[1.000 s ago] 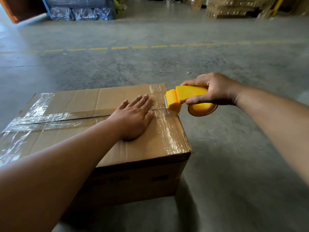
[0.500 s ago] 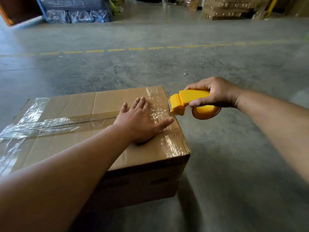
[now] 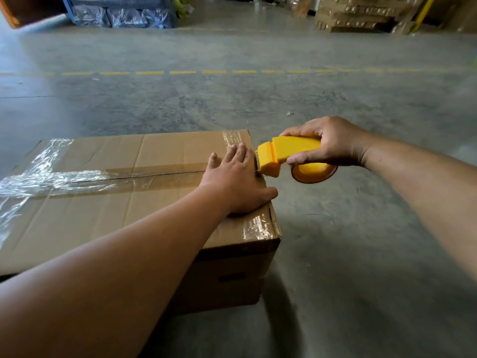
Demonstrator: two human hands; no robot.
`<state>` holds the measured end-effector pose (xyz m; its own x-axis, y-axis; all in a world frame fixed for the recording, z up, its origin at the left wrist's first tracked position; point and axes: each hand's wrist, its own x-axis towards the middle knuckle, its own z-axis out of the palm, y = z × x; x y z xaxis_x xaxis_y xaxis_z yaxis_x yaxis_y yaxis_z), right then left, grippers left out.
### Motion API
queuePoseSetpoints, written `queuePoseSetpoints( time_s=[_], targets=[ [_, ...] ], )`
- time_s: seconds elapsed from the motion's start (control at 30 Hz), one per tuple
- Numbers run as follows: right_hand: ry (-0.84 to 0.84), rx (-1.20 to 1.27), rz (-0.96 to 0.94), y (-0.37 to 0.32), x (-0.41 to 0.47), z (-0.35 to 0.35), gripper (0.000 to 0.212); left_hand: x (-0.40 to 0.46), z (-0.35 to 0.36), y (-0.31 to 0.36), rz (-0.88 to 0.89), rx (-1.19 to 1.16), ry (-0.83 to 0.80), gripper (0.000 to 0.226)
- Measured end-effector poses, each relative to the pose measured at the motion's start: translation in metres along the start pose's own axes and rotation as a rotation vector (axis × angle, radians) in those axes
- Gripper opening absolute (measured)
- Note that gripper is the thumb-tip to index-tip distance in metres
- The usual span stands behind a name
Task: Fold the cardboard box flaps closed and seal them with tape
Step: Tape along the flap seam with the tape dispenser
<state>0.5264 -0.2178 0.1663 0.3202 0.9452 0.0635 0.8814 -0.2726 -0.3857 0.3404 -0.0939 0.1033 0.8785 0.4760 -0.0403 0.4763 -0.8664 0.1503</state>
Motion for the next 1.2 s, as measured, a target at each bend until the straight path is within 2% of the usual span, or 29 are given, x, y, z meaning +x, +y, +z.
queuePoseSetpoints(
  time_s=[0.2, 0.47, 0.93, 1.2],
  targets=[
    [0.016, 0.036, -0.055, -0.056, 0.032, 0.037, 0.074, -0.031, -0.015, -0.075, -0.025, 0.033, -0.015, 0.098],
    [-0.005, 0.049, -0.118, -0.124, 0.065, 0.064, 0.070, -0.063, -0.023, -0.150, -0.069, 0.035, -0.031, 0.087],
    [0.067, 0.218, -0.022, -0.110, 0.058, 0.093, 0.075, -0.064, -0.022, -0.158, -0.023, 0.019, -0.056, 0.084],
    [0.043, 0.121, -0.072, -0.116, 0.062, 0.082, 0.067, -0.059, -0.024, -0.153, -0.047, 0.046, -0.087, 0.083]
  ],
)
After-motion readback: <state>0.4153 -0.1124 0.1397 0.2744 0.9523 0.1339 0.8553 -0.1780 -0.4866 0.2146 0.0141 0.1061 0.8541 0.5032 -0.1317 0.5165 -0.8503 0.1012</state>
